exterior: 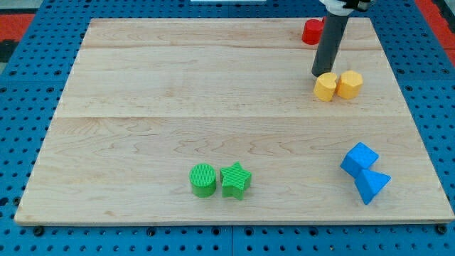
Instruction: Move the red circle below the red star
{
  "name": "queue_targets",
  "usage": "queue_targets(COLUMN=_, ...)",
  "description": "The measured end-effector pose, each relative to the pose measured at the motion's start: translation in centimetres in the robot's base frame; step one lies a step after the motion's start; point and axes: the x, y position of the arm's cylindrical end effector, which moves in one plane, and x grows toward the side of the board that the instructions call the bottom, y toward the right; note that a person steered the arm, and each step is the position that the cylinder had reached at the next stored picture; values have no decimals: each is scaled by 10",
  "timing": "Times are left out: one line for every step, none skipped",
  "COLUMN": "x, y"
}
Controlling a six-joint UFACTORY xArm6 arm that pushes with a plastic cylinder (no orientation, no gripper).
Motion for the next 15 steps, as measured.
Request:
queue_targets(x=0, y=0)
queue_targets(x=-7, y=-27)
queue_targets(x=-44, y=-85)
queue_targets(x=-69, y=-68)
queue_targets(x=-71, y=-19)
queue_targets(x=-70, y=14)
queue_targets(x=-70, y=-38)
queue_targets(x=-74, y=-98)
queue_targets(x=-111, y=-99)
queue_targets(x=-143, y=-93)
queue_targets(x=-152, y=-51)
queue_targets(x=-149, y=-30)
queue_targets(x=-135, y=-29)
queue_targets(x=-106, y=-21)
queue_targets(x=-95, y=0)
